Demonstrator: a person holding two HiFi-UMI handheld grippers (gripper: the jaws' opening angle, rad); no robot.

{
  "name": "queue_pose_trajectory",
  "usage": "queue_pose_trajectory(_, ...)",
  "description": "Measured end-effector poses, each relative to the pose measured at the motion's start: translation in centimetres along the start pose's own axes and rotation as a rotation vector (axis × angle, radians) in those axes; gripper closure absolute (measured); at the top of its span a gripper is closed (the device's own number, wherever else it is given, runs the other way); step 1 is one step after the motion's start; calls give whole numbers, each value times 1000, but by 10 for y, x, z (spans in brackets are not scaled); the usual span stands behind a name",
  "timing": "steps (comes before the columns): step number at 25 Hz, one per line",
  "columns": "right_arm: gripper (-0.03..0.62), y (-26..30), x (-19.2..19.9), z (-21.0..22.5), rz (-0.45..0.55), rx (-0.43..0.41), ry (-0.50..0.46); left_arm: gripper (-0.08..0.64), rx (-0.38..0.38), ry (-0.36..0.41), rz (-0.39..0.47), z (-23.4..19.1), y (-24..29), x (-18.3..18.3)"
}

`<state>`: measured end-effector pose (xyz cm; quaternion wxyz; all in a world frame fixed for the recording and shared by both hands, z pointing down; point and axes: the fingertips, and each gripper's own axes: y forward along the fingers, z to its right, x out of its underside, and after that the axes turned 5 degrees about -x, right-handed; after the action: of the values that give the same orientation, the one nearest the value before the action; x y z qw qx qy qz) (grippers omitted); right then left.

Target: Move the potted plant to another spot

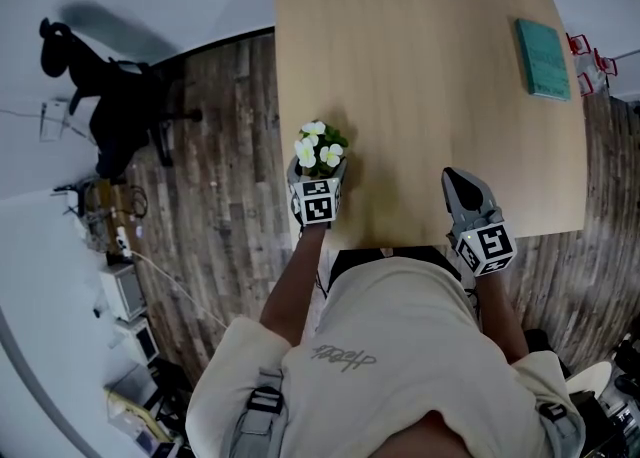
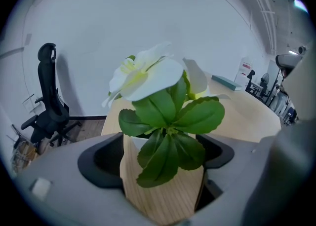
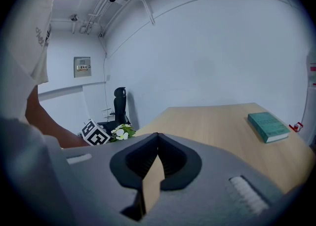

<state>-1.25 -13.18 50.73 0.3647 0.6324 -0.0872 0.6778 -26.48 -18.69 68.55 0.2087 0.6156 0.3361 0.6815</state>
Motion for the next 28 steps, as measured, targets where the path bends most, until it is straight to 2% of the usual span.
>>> queue_pose_trajectory(8,589,-5,7,-6,-12,-4,-4,114,-25,23,40,1,6,-8)
queue_pose_trajectory(11,589,-8,10,-5,-21,-2,-2,152,-41,27,41,-2,10,-9)
queue_pose_trajectory(13,589,-11,12,-4,-25,2,1,210,-51,20,45,-4,10,-10)
queue_pose_trajectory(22,589,-16,12,0,-8,3,11,212,-46,24,38,-5,10,-9)
queue_pose_trajectory(25,589,-16,10,0,-3,0,6,212,-47,7,17,-7,9,-4)
queue_pose_trajectory(28,589,-15,8,0,1,-4,2,212,-50,-3,30,-9,4,-6)
